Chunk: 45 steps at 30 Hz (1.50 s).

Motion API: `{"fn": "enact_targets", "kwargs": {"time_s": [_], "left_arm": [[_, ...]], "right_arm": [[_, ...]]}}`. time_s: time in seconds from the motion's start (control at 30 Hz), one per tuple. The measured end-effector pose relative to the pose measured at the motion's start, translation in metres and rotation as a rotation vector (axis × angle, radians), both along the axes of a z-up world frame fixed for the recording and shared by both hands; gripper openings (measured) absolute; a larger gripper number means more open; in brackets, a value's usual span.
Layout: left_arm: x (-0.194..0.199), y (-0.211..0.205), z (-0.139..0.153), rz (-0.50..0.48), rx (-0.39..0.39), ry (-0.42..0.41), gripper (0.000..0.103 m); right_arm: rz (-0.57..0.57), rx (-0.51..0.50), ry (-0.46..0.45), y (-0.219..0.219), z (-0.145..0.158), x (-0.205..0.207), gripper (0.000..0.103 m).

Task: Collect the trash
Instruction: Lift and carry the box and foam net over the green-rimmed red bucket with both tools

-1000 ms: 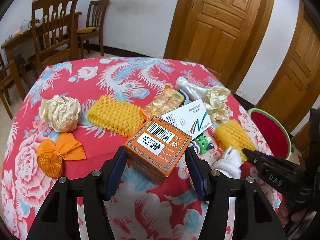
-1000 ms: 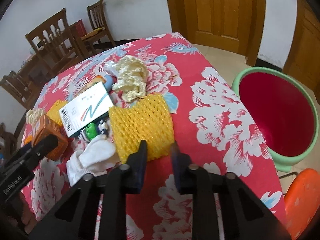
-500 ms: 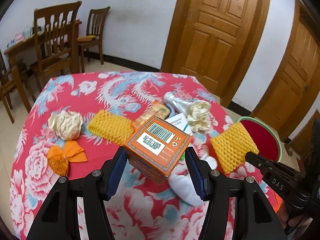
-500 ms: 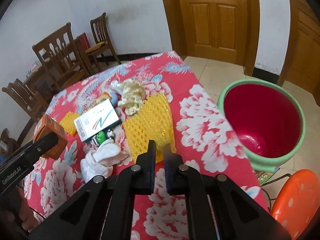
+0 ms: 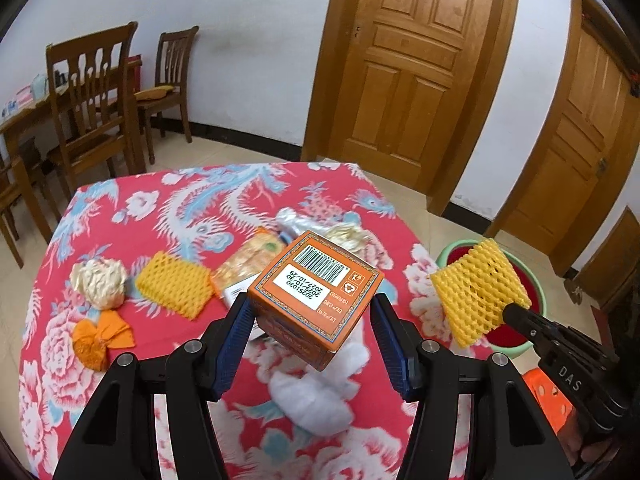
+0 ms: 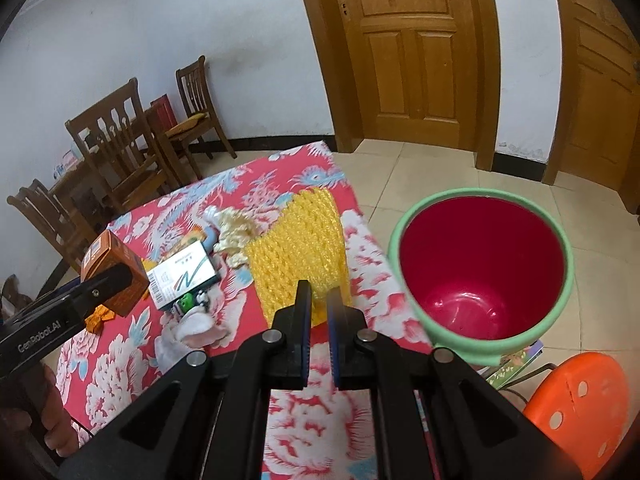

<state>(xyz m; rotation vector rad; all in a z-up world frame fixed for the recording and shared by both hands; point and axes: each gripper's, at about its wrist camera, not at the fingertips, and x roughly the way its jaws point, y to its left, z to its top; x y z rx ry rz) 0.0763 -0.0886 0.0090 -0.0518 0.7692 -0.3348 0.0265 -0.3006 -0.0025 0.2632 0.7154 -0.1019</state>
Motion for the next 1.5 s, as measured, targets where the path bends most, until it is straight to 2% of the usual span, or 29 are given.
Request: {"fn": "enact_targets", "kwargs": {"time_s": [0.33, 0.67, 1.13, 1.5], "left_arm": [[0.009, -0.058, 0.006, -0.066, 0.015, 0.01, 0.061], [0.018, -0.121, -0.001, -0.159, 0.045, 0.027, 0.061], [0.034, -0.2, -0.034, -0.293, 0.067, 0.093, 0.061], [0.04, -0.251, -0.06, -0.375, 0.097, 0.142, 0.061]], "right_arm": [[-0.063, 0.002, -0.021, -0.05, 0.004, -0.01, 0.01], [-0.166, 0.028, 0.002, -0.102, -0.013, -0.016, 0.01], [-0.281, 0.076, 0.082, -0.157, -0.049, -0.016, 0.01], [-0.333, 0.1, 0.106, -0.182, -0.063, -0.022, 0.011]]}}
